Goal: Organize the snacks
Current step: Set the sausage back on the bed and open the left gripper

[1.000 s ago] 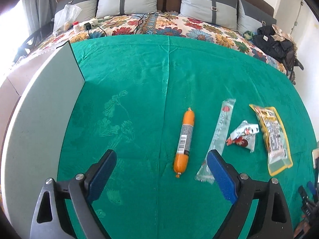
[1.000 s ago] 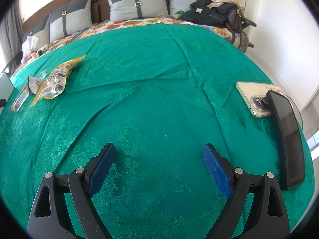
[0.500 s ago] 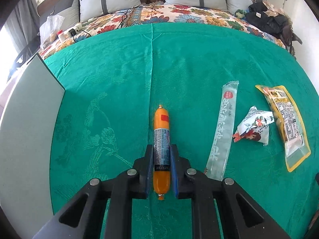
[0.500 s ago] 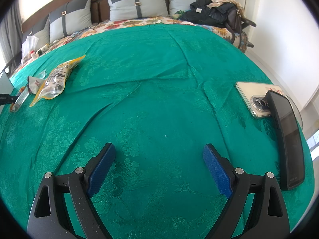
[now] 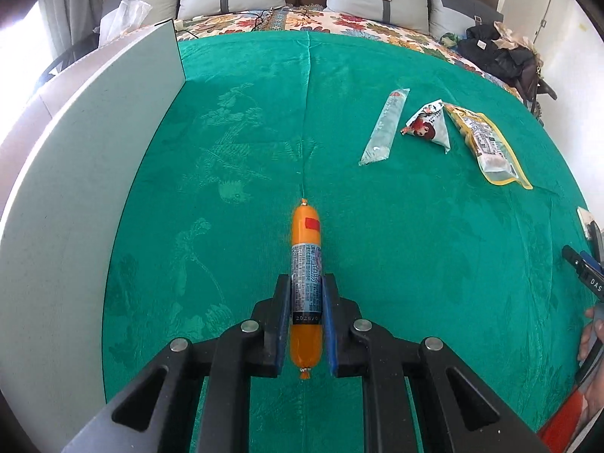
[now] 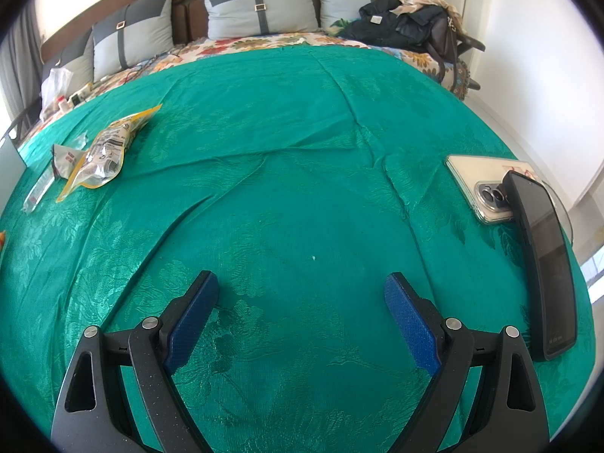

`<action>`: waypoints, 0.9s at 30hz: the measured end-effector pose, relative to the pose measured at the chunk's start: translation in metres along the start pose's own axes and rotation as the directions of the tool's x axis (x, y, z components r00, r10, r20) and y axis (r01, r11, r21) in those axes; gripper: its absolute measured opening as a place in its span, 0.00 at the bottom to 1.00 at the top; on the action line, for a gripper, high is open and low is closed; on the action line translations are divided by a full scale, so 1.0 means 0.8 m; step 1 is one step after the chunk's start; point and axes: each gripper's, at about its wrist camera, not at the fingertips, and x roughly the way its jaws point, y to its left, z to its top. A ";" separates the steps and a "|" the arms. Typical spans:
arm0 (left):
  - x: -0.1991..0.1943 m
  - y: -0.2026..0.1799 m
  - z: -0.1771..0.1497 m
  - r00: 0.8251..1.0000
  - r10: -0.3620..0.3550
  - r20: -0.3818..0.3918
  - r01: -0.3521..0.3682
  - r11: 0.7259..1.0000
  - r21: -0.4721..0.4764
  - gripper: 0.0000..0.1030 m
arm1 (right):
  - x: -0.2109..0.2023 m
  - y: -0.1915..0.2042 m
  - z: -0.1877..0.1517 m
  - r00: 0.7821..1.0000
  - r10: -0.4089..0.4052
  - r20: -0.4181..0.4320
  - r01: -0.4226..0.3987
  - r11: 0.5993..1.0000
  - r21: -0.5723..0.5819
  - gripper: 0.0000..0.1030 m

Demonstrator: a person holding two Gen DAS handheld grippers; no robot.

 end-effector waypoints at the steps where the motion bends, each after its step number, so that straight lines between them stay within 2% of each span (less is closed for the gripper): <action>1: 0.000 -0.001 -0.006 1.000 0.003 0.004 -0.003 1.000 0.006 0.15 | 0.000 0.000 0.000 1.000 0.000 0.000 0.000 1.000 0.000 0.89; 3: 0.007 -0.001 -0.013 1.000 0.012 -0.004 -0.012 1.000 0.004 0.16 | 0.000 0.000 0.000 1.000 0.000 0.000 0.000 1.000 0.000 0.89; 4: 0.006 -0.001 -0.014 1.000 0.014 0.025 -0.014 1.000 0.004 0.19 | 0.000 0.000 0.000 1.000 0.000 0.000 0.000 1.000 0.000 0.89; 5: 0.007 -0.001 -0.015 0.999 0.024 0.036 -0.024 1.000 0.005 0.33 | 0.000 0.000 0.000 1.000 0.000 0.000 0.000 1.000 0.000 0.89; 6: 0.009 0.000 -0.015 0.999 0.038 0.039 -0.038 0.999 0.003 0.42 | 0.000 0.000 0.000 1.000 -0.001 0.000 0.001 1.000 0.000 0.89; 7: 0.011 0.001 -0.015 0.998 0.051 0.048 -0.051 0.999 -0.004 0.58 | 0.000 0.000 0.000 1.000 0.000 0.000 0.000 1.000 0.000 0.89; 8: 0.012 0.003 -0.015 0.997 0.055 0.055 -0.055 0.998 -0.008 0.65 | 0.000 0.000 0.000 1.000 0.000 0.000 0.000 1.000 0.000 0.89; 11: 0.018 0.005 -0.017 0.993 0.085 0.079 -0.087 0.996 0.021 0.71 | 0.000 0.000 0.000 1.000 0.000 0.000 0.000 1.000 0.000 0.89; 15: 0.022 0.020 -0.020 0.992 0.082 0.094 -0.083 0.997 0.000 0.87 | 0.000 0.000 0.000 1.000 0.000 0.000 0.000 1.000 0.000 0.89; 17: 0.024 0.028 -0.023 0.990 0.098 0.101 -0.096 0.995 -0.019 0.99 | 0.000 0.000 0.000 1.000 0.000 0.000 0.000 1.000 0.000 0.89; 27: 0.025 0.033 -0.027 0.986 0.100 0.131 -0.097 0.995 -0.026 1.00 | 0.000 0.001 0.000 1.000 -0.001 0.000 0.001 1.000 0.001 0.89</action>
